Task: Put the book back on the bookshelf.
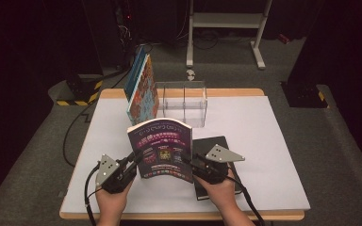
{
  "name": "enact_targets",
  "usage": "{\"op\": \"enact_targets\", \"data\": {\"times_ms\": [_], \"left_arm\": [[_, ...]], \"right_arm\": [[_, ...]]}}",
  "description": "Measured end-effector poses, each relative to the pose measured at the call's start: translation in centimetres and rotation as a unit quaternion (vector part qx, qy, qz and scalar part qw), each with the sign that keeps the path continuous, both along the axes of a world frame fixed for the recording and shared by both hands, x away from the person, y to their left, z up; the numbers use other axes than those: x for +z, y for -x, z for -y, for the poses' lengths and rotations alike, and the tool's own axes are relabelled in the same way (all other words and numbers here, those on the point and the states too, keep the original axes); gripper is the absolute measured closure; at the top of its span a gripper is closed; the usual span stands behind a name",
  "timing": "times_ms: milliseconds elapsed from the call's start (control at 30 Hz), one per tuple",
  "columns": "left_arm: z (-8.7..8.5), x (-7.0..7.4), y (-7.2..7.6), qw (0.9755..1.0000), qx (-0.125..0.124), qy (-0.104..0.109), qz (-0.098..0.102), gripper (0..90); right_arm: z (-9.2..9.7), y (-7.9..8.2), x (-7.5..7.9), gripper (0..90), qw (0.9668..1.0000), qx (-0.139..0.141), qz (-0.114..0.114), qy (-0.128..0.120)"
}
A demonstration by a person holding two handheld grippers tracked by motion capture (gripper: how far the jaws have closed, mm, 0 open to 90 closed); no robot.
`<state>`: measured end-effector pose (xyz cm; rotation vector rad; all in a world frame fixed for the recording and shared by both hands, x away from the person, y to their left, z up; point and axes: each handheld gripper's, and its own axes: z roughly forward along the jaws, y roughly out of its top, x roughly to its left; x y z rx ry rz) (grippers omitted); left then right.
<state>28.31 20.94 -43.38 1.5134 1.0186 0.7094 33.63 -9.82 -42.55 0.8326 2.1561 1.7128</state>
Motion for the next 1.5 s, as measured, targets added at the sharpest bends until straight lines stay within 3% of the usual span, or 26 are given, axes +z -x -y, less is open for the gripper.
{"op": "enact_targets", "data": {"times_ms": [33,67,200,400,633,833,1033,1167,1233,1500], "left_arm": [[0.0,0.0,0.0,1.0,0.0,0.001,-0.001,76.9],[-0.1,0.0,-0.1,1.0,-0.001,0.002,-0.001,76.9],[0.0,0.0,-0.7,1.0,0.002,0.002,-0.003,76.2],[-0.4,-0.3,-1.4,0.9998,0.014,0.01,-0.011,68.3],[-0.8,-1.0,-1.1,0.9995,0.019,0.012,-0.023,66.4],[0.7,-1.4,-1.4,0.9995,-0.002,0.005,-0.03,67.3],[3.4,-1.9,-3.1,0.9988,-0.024,-0.008,-0.042,69.2],[4.7,-2.3,-4.7,0.9985,-0.019,-0.014,-0.049,69.8],[4.9,-2.3,-5.3,0.9986,-0.019,-0.007,-0.05,70.0],[5.9,-2.0,-7.0,0.9986,-0.018,-0.007,-0.049,69.8]], "right_arm": [[0.0,-0.1,0.0,81.8,1.0,-0.004,-0.001,0.002],[0.0,-0.1,0.0,82.6,1.0,-0.003,0.002,0.004],[0.2,-0.3,0.1,83.4,0.9999,-0.009,-0.006,0.0],[0.0,0.3,0.4,83.5,0.9997,-0.021,0.014,0.003],[0.0,0.8,0.3,83.5,0.9989,-0.034,0.032,-0.001],[0.0,1.0,0.4,83.5,0.9984,-0.043,0.037,-0.006],[-0.1,1.0,0.5,83.5,0.998,-0.044,0.044,-0.01],[-0.2,1.2,0.6,83.5,0.9975,-0.041,0.056,-0.014],[-0.3,1.3,0.6,83.5,0.9972,-0.04,0.062,-0.015],[-0.4,1.3,0.6,83.5,0.9953,-0.047,0.079,-0.03]]}}
